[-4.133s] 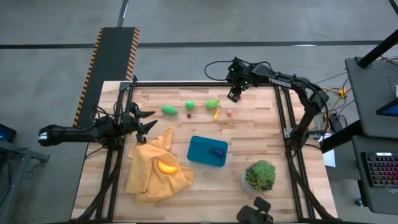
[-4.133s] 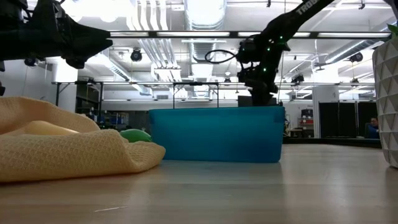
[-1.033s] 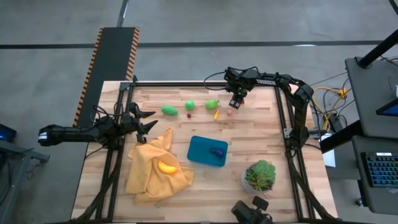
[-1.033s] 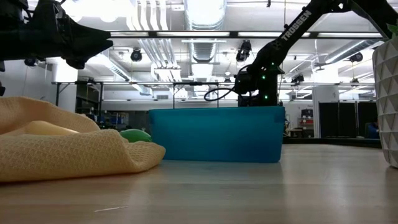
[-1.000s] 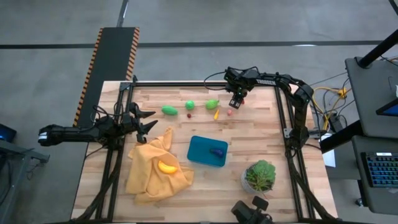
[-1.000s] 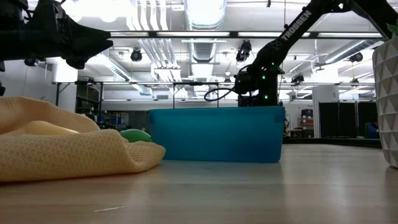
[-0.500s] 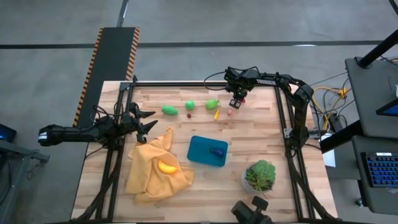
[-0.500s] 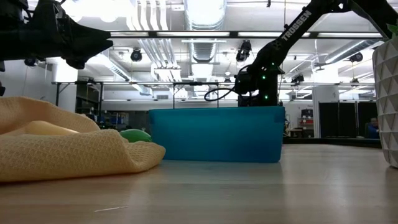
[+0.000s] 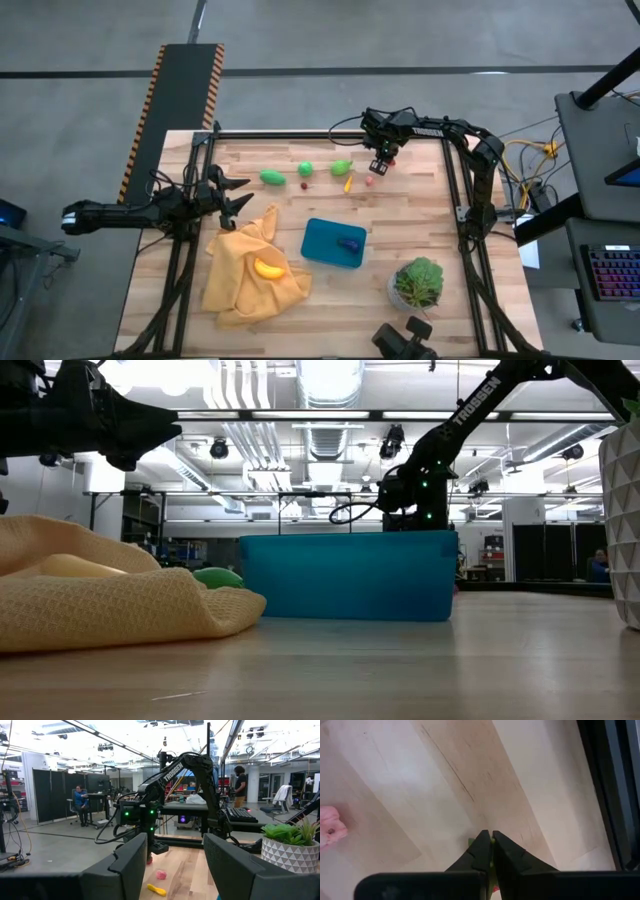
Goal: Pick and placing Produce into tupperware
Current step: Put the strawberry into the blue bin
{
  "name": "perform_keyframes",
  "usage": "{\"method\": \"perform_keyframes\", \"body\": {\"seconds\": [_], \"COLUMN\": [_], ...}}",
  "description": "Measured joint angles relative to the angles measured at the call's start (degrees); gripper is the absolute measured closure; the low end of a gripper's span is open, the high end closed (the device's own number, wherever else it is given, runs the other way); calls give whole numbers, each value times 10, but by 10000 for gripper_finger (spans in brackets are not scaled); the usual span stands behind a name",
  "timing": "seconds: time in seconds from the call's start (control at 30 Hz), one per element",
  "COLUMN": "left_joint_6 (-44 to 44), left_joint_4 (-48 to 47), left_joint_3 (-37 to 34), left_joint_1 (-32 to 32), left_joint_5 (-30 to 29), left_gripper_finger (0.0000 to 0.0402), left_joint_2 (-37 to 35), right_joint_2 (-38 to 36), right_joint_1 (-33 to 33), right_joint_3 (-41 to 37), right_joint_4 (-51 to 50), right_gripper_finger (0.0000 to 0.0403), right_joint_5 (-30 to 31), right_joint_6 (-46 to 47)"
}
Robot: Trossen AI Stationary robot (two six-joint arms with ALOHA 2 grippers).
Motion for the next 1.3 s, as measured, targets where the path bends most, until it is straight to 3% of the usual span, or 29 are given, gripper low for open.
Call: {"method": "perform_keyframes", "body": {"seconds": [0.3, 0.63, 1.0, 1.3], "left_joint_6": [0, 0, 0, 0], "left_joint_4": [0, 0, 0, 0], "left_joint_3": [0, 0, 0, 0], "left_joint_1": [0, 0, 0, 0], "left_joint_5": [0, 0, 0, 0], "left_gripper_finger": [218, 218, 218, 218], "left_joint_2": [0, 0, 0, 0], "right_joint_2": [0, -14, -97, -194], "right_joint_1": [0, 1, 6, 70], "right_joint_3": [8, 33, 33, 33], "right_joint_4": [-9, -20, -20, -12], "right_gripper_finger": [394, 394, 394, 394], "right_joint_5": [-6, -84, -203, -210], "right_joint_6": [19, 38, 76, 115]}}
